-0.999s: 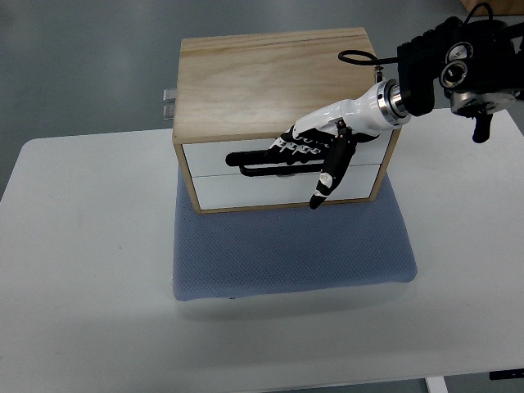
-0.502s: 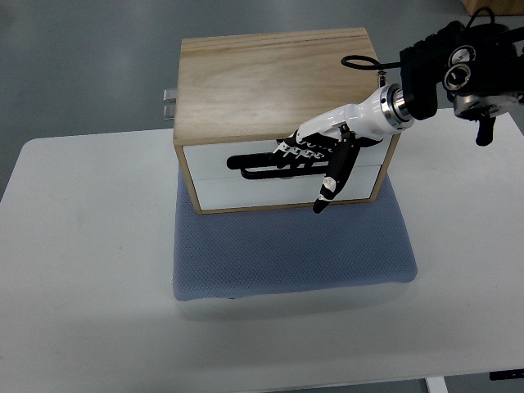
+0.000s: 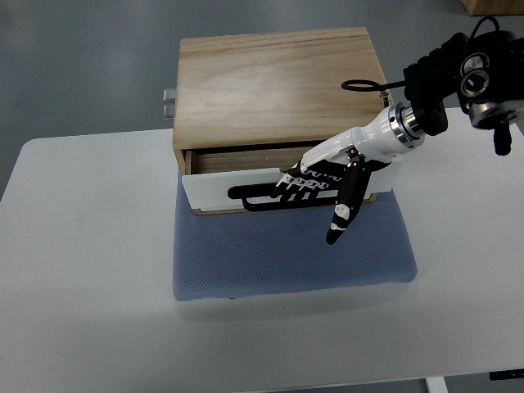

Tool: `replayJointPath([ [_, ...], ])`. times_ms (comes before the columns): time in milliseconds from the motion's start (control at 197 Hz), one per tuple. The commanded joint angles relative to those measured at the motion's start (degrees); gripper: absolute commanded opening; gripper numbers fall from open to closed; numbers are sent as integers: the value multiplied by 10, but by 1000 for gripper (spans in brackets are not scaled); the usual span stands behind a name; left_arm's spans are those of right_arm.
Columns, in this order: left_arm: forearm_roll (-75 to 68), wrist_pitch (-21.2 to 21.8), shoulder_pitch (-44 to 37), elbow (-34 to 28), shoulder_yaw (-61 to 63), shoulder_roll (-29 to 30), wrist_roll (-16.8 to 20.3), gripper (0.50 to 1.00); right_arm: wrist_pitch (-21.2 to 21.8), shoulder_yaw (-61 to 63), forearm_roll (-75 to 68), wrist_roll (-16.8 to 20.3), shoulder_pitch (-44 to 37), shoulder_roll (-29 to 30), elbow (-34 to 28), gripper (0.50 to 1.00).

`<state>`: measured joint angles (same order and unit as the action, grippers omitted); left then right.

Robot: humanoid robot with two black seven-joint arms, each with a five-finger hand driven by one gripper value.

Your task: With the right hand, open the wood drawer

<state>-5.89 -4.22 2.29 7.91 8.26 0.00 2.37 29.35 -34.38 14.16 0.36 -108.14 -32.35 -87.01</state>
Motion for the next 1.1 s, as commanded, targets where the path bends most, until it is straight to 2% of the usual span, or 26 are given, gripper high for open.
replayJointPath([
  [0,0,0,0,0,0,0,0,1000,10,0,0,0,-1,-6,-9,954],
  [183,0,0,0,0,0,0,0,1000,22,1,1,0,-2,-22,-25,954],
  [345,0,0,0,0,0,0,0,1000,56,3,1,0,-2,-42,-42,954],
  [634,0,0,0,0,0,0,0,1000,56,17,1,-2,-2,-67,-51,954],
  [1095,0,0,0,0,0,0,0,1000,56,141,-14,-8,9,-125,-47,954],
])
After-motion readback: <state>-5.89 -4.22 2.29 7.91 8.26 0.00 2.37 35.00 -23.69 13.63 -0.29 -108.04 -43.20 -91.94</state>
